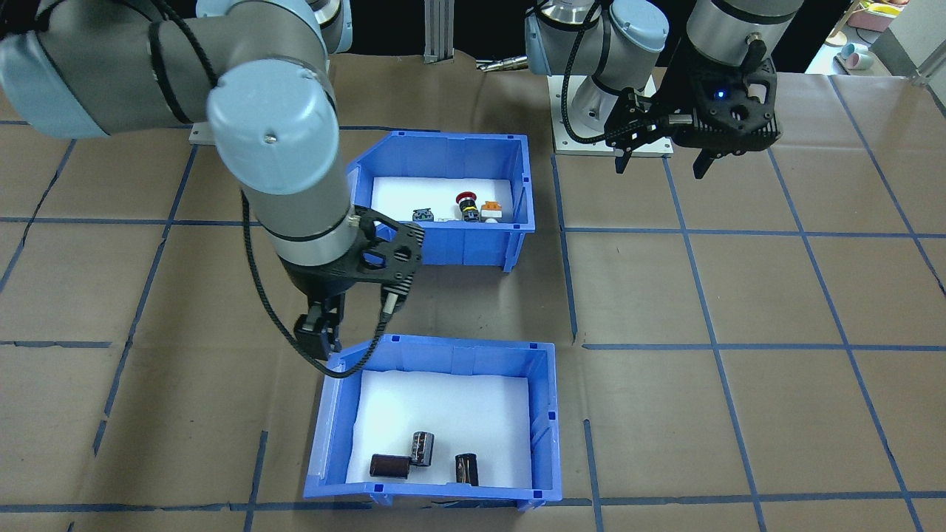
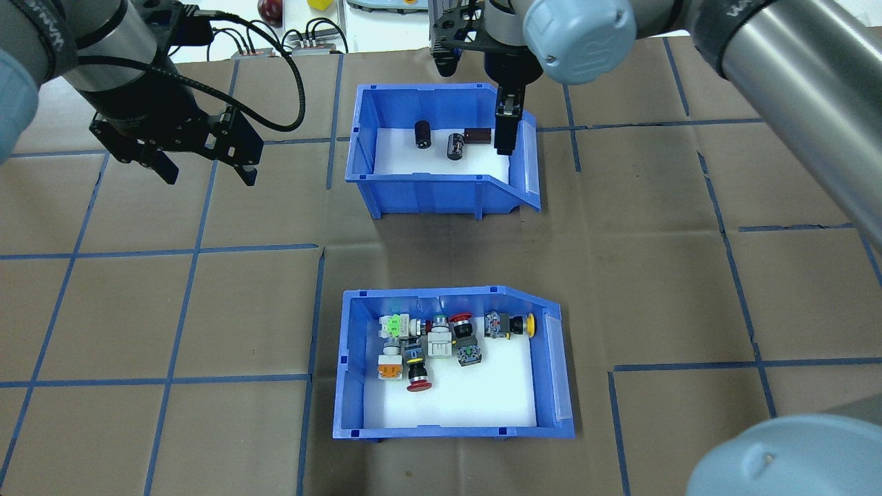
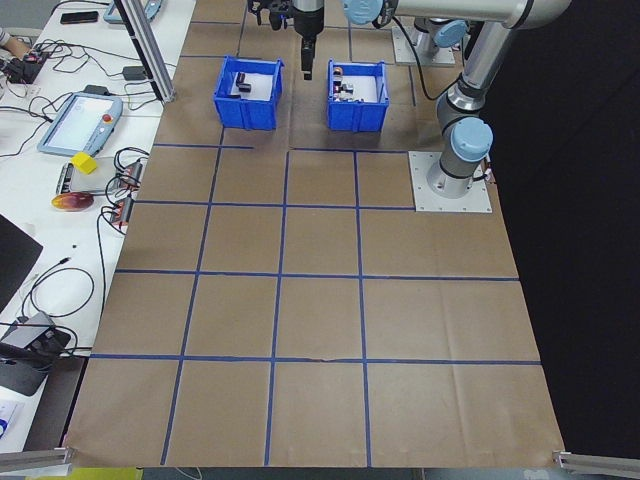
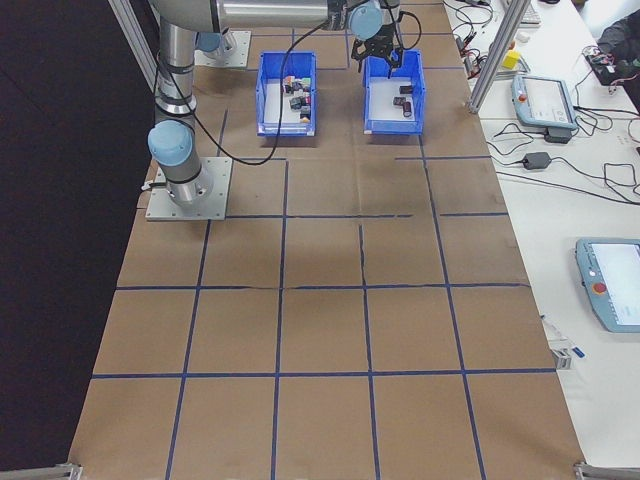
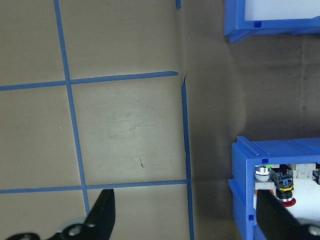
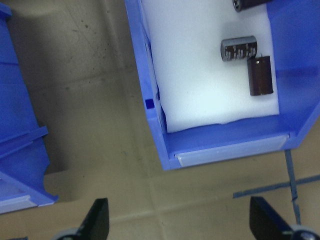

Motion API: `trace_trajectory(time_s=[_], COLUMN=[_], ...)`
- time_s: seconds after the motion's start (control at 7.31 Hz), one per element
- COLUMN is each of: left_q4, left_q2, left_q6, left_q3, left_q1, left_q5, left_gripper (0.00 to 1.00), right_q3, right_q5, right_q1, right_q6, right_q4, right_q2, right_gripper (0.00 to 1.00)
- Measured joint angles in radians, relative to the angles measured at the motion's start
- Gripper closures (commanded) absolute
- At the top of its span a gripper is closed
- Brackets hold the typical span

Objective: Place button box in front

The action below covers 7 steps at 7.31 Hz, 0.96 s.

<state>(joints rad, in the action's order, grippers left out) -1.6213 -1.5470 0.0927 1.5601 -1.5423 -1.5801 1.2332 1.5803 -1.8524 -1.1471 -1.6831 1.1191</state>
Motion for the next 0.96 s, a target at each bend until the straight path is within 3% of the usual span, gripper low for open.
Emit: trace_trajectory(time_s=[0.41,0.96], left_q4=[-0.017,0.005], left_q2=[0.055,0.358], left_q6=[-0.244,-0.935], left_q3=[0.068,0.414], left_q1=[-0.016,-0.021], left_q5=[0.009,0.043], left_gripper=[0.01,0.04], right_q3=[-0.102,-0.091], right_q5=[0.009,0.014], right_q1=[-0.124,-0.157], right_q6=[-0.026,-0.023], right_q4=[-0.007,-0.037], right_q2=[-0.106,-0.180], right_gripper=[0.00,0.00])
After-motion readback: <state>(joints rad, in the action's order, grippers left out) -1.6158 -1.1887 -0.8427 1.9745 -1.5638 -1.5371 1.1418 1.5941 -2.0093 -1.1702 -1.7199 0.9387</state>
